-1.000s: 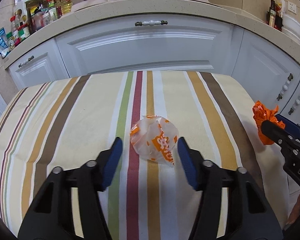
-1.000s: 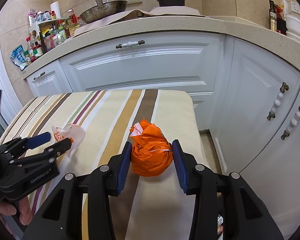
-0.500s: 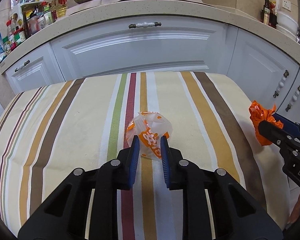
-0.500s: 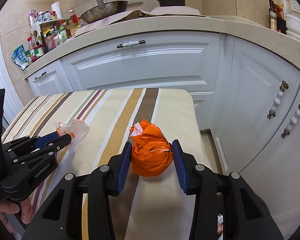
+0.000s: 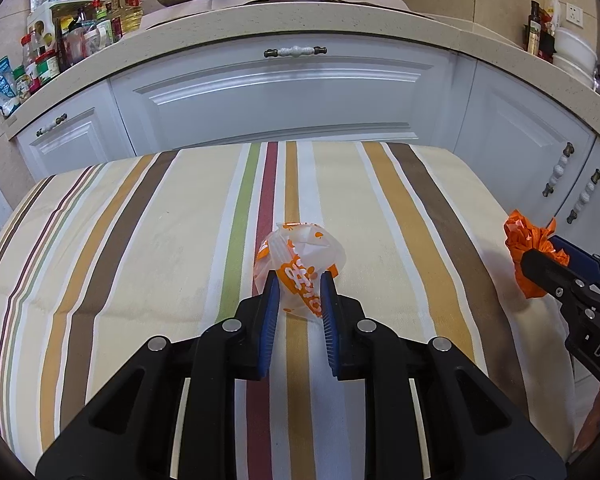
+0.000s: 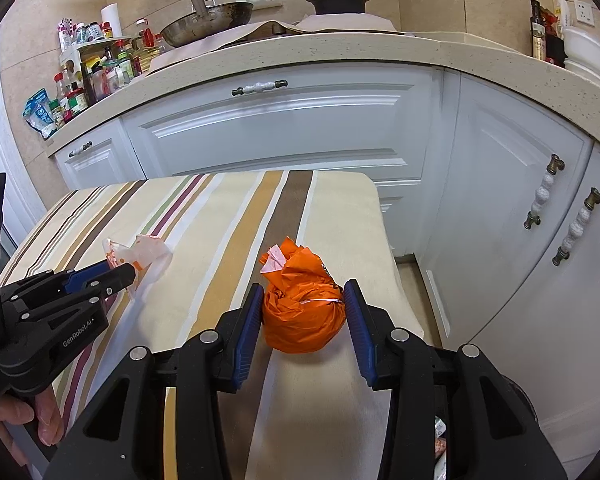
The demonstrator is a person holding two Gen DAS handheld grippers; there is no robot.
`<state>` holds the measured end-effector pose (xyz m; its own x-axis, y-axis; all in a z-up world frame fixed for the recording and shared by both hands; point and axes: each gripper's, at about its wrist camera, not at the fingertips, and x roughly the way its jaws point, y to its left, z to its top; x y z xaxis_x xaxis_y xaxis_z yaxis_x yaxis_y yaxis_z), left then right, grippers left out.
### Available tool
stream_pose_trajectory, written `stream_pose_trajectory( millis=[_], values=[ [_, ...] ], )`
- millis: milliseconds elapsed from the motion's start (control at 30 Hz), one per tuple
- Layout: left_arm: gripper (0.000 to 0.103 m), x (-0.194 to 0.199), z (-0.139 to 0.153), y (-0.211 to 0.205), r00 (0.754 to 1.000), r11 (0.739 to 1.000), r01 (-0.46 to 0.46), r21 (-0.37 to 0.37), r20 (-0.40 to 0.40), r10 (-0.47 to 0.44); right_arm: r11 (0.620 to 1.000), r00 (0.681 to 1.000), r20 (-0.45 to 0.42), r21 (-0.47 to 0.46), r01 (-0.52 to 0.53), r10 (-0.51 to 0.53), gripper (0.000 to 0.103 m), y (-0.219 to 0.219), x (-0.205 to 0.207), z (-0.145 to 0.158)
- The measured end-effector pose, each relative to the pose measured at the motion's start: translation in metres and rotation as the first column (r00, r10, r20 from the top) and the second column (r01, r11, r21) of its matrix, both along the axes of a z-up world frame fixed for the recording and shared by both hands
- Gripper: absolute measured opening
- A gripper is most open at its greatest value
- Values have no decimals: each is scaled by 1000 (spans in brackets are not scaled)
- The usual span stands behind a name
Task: Collect trash
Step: 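Grasp the clear orange-printed bag with left tool while right tool holds the orange bag, then carry both held bags over the bin with both tools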
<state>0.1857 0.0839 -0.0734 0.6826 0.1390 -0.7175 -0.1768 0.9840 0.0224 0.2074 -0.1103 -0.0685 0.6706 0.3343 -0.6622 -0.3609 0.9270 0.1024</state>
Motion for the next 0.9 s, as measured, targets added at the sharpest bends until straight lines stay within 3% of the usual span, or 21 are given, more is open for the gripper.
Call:
stream_pose_trajectory(
  millis=[433,900],
  values=[
    [20,-45,11,-9,1000,1000,16,3,25,-16,1000,1000,3,-4,21,-21,42,-8,-38,3],
    [20,-123,22,-7,999,1000,21,-4,46,-21,999,1000,22,-35,8,-7,42,-3,-98,5]
  ],
)
